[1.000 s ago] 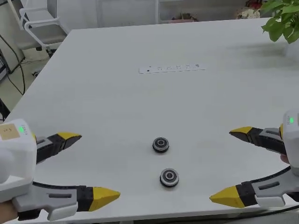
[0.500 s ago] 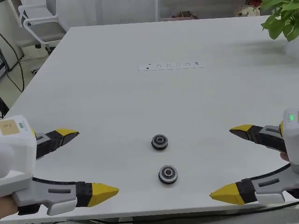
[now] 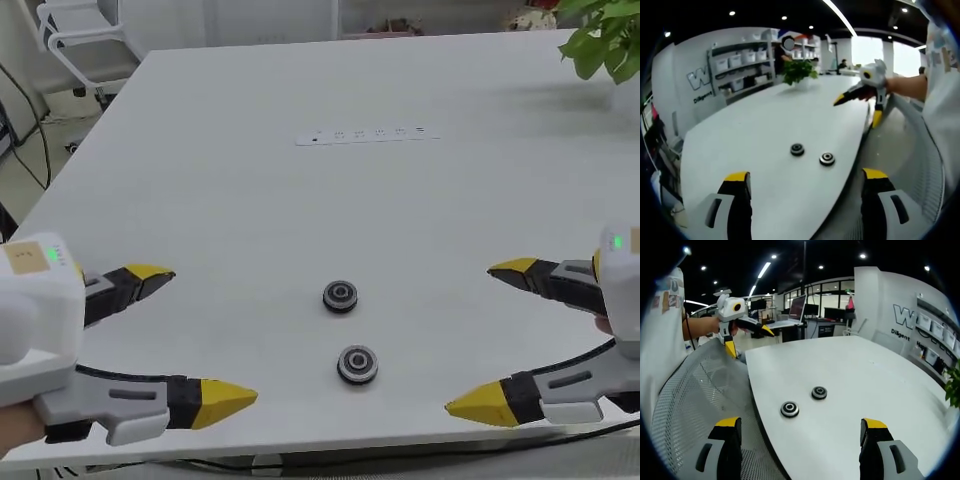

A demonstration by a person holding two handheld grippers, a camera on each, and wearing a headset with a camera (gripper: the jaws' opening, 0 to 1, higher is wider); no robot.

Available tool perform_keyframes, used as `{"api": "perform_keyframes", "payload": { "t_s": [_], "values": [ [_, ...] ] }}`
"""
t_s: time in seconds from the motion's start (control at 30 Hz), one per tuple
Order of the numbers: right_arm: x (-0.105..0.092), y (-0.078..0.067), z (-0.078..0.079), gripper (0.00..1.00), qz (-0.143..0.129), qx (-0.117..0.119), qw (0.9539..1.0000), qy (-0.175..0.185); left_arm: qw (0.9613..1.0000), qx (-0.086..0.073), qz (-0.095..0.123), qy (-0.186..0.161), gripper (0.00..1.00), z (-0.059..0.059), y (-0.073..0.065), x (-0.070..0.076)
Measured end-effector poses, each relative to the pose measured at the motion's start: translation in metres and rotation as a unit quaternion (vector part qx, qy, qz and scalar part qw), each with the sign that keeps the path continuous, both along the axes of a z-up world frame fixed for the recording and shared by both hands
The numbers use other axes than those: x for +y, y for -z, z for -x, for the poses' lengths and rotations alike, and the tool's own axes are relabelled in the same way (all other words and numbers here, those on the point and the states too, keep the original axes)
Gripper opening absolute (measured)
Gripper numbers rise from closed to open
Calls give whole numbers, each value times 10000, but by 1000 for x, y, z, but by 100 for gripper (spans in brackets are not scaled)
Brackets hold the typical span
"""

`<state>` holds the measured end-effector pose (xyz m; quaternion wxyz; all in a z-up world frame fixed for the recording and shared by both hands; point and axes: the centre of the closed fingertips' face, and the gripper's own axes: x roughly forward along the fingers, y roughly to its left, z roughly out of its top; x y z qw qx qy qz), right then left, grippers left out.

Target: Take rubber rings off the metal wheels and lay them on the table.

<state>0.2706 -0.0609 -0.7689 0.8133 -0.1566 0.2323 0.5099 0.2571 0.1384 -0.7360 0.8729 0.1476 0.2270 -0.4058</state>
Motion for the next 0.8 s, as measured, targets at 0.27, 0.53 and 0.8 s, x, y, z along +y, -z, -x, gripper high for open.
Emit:
{"api": "perform_keyframes", "payload": {
  "t_s": [0.27, 0.53, 0.8],
  "values": [
    [4, 1, -3, 99, 76, -46, 9999, -74, 10000, -26, -36, 2, 92, 0, 1, 3],
    [10, 0, -8, 97, 83, -101, 9997, -182, 10000, -48, -68, 12, 91, -6, 2, 6],
    [20, -1, -12, 96, 92, -155, 9993, -320, 9999, -94, -72, 118, 90, -12, 1, 1]
  ]
}}
